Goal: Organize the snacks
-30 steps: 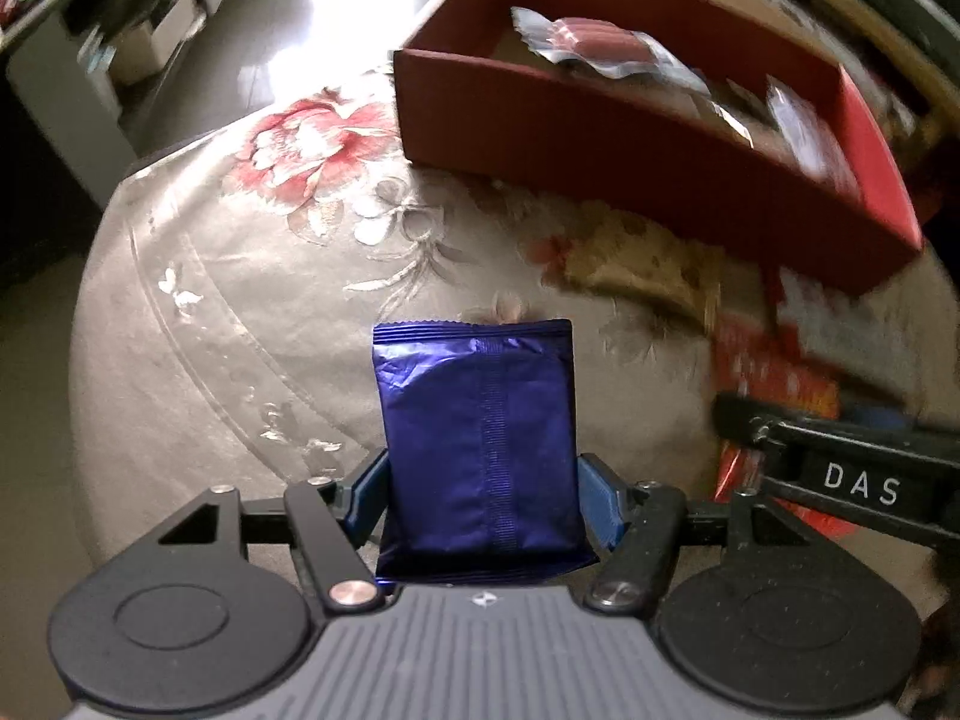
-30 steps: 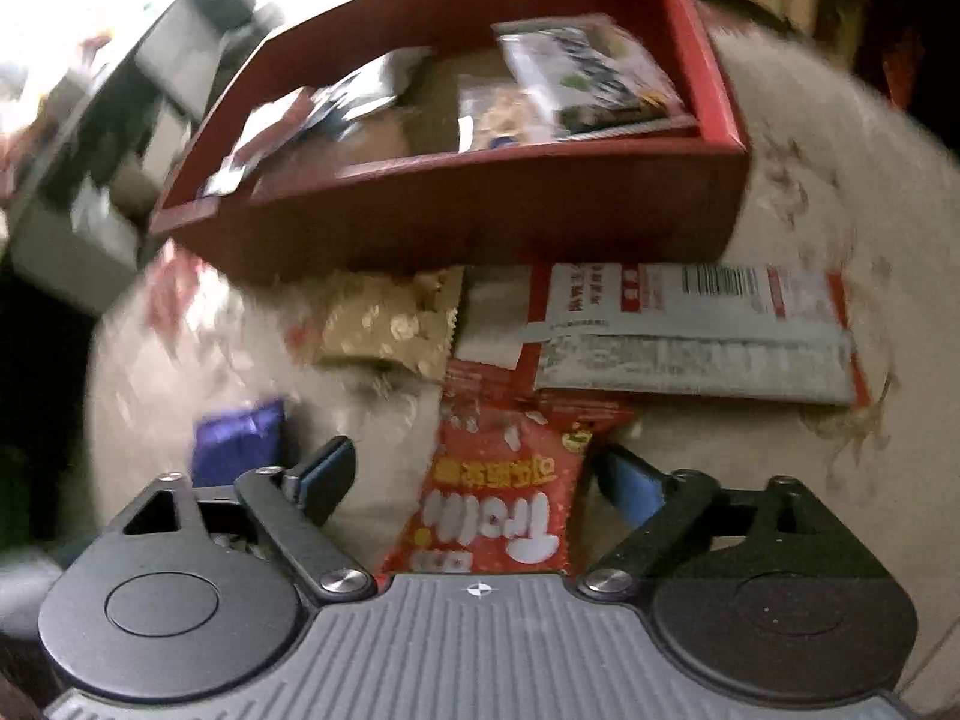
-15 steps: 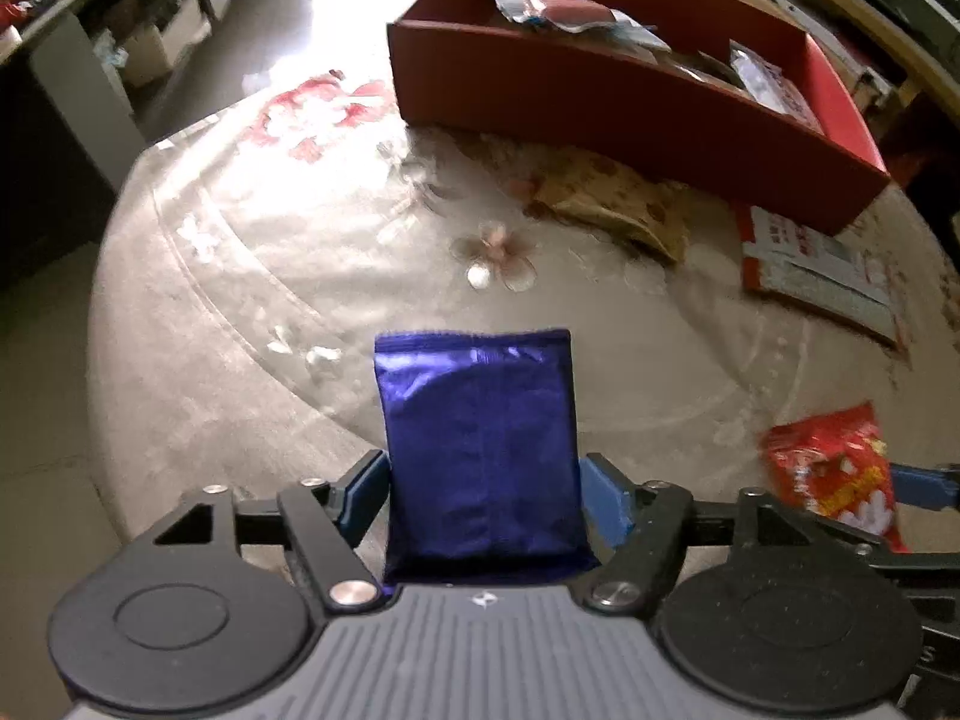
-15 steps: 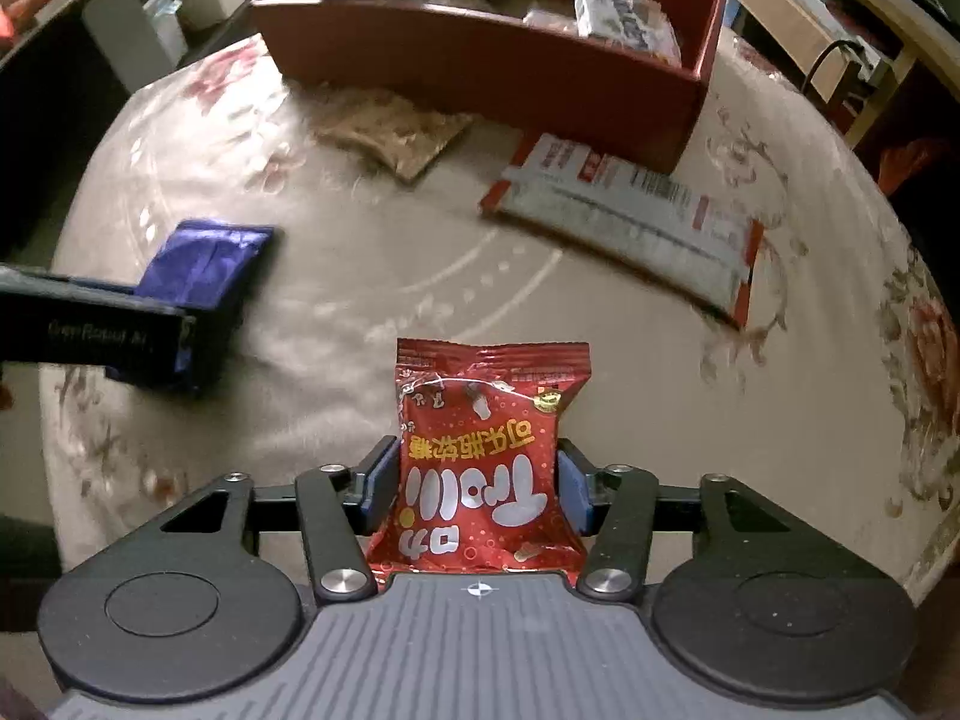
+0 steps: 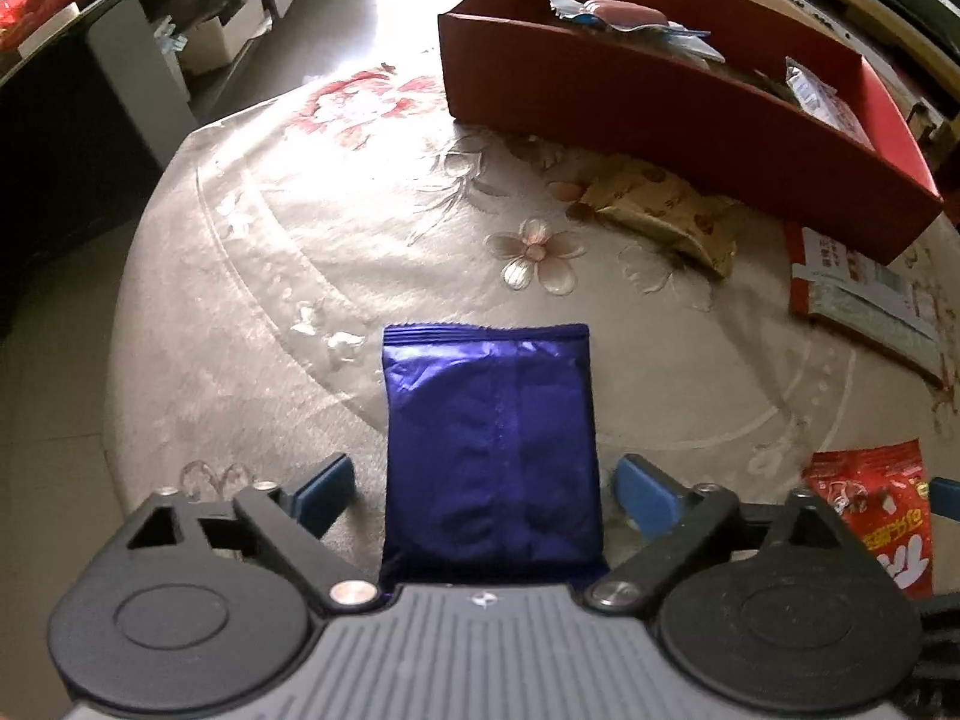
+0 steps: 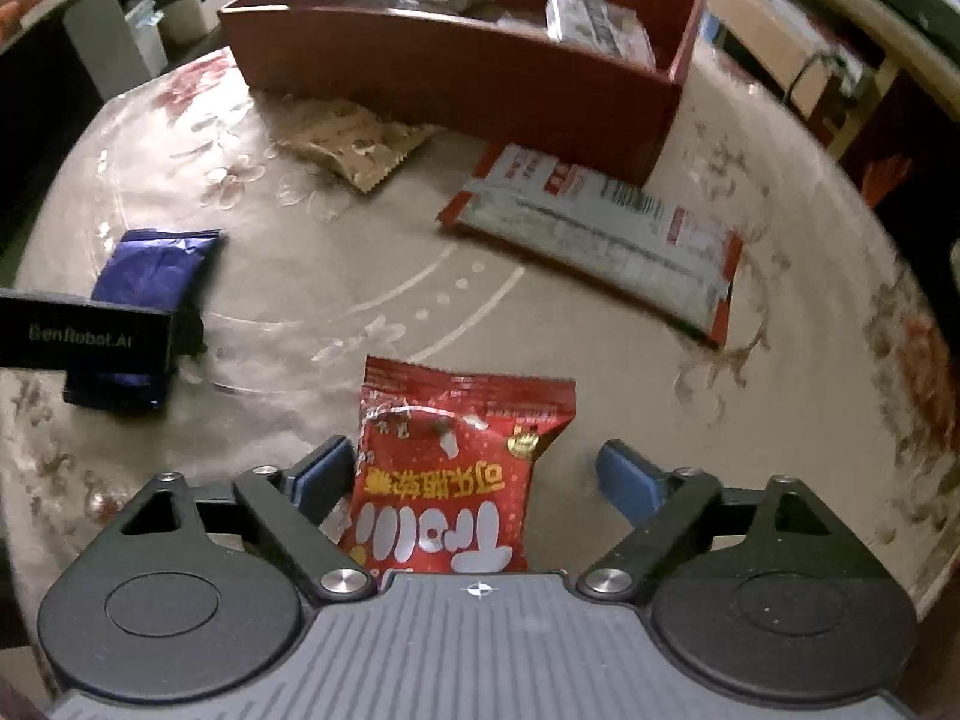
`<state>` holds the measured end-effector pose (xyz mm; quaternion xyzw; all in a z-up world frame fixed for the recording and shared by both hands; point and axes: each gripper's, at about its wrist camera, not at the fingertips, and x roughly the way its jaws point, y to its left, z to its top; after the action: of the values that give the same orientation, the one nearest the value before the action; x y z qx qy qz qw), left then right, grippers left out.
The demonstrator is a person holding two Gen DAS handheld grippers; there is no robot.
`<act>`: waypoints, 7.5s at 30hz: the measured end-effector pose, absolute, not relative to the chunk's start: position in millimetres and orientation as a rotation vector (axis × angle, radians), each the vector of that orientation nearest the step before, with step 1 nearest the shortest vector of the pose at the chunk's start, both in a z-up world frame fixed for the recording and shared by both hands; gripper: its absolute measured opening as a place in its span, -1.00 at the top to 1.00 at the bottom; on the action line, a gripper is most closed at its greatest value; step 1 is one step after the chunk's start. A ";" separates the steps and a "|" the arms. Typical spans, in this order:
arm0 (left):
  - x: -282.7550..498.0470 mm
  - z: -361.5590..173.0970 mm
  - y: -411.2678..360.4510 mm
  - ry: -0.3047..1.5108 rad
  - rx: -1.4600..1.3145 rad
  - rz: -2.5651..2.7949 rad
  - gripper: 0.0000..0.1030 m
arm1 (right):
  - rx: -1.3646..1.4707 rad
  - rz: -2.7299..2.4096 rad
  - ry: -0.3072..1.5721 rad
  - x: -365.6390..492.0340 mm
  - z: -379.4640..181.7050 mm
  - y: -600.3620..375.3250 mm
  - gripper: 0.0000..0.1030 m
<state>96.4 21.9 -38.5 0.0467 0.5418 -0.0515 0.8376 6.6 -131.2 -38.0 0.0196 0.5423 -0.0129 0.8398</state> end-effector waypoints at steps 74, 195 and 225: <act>156.8 54.6 -35.5 0.865 0.121 -0.162 -0.32 | 0.012 -0.067 0.846 64.0 65.5 -154.4 -0.17; 202.4 -34.3 -64.7 1.058 0.011 -0.016 -0.50 | -0.028 -0.049 1.012 86.5 16.3 -211.2 -0.54; 169.8 -23.5 -29.3 1.188 -0.066 -0.157 -0.54 | 0.106 0.192 1.163 101.0 -23.2 -211.1 -0.71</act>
<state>169.8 -29.3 -23.5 -0.0311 0.5592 -0.0737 0.8252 101.0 -211.1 -23.2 0.0502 0.5481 0.0905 0.8300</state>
